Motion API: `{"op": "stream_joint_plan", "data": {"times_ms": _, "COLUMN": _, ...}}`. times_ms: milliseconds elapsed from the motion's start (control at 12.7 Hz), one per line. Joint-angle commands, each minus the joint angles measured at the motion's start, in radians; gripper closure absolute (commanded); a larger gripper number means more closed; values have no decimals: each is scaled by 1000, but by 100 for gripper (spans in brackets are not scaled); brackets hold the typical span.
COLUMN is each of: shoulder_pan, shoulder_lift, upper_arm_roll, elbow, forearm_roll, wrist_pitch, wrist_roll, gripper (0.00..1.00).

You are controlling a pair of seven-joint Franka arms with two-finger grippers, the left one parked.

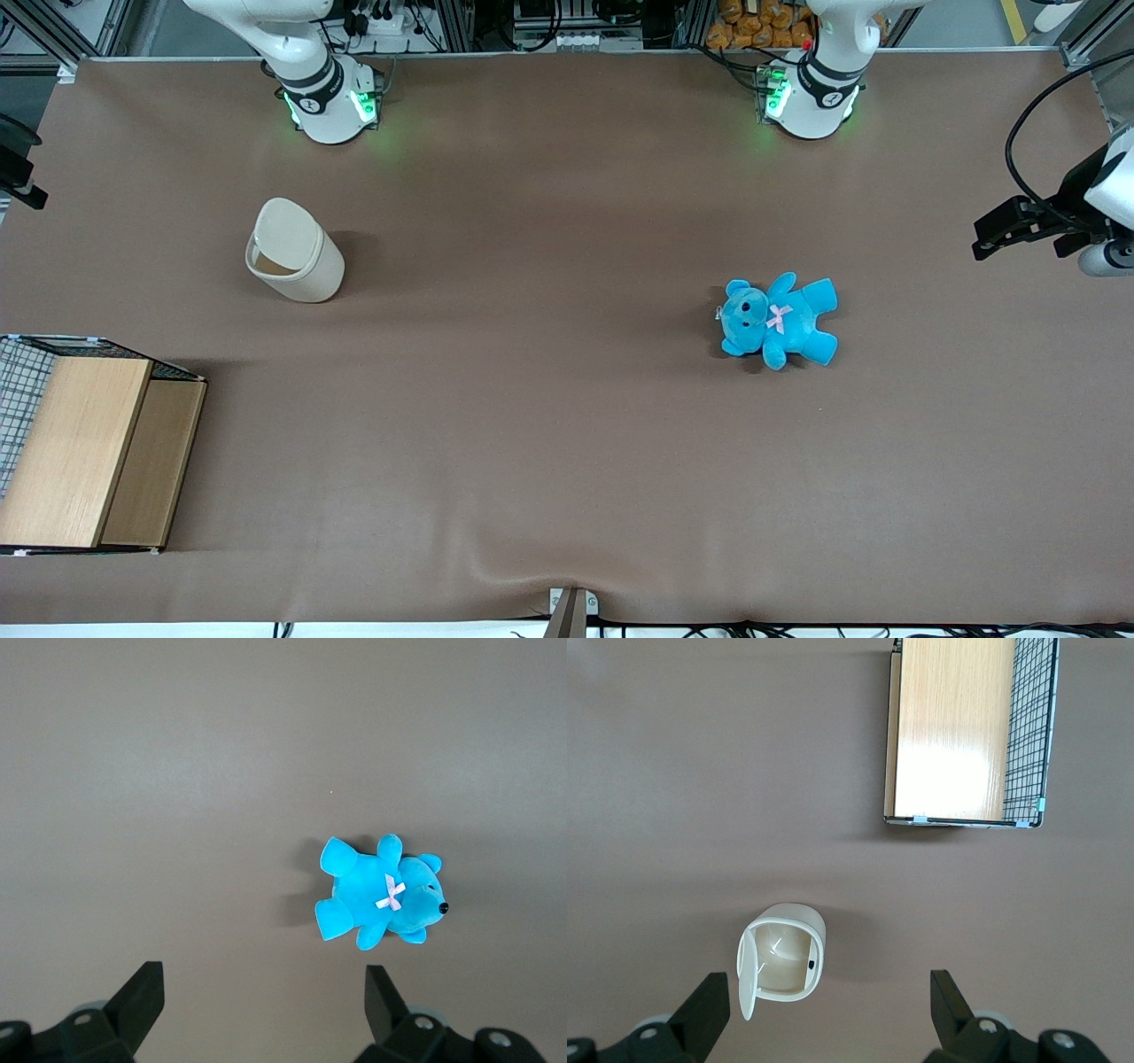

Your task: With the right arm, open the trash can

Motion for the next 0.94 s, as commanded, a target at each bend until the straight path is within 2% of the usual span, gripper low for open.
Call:
{"op": "stream_joint_plan", "data": {"times_ms": 0, "shoulder_pan": 7, "shoulder_lift": 2, "upper_arm_roll": -2, "elbow": 5, "forearm_roll": -20, "wrist_pitch": -1, "wrist_roll": 2, "gripper": 0}}
{"op": "stream_joint_plan", "data": {"times_ms": 864, "shoulder_pan": 5, "shoulder_lift": 3, "upper_arm_roll": -5, "elbow": 5, "forearm_roll": -19, "wrist_pitch": -3, "wrist_roll": 13, "gripper": 0}}
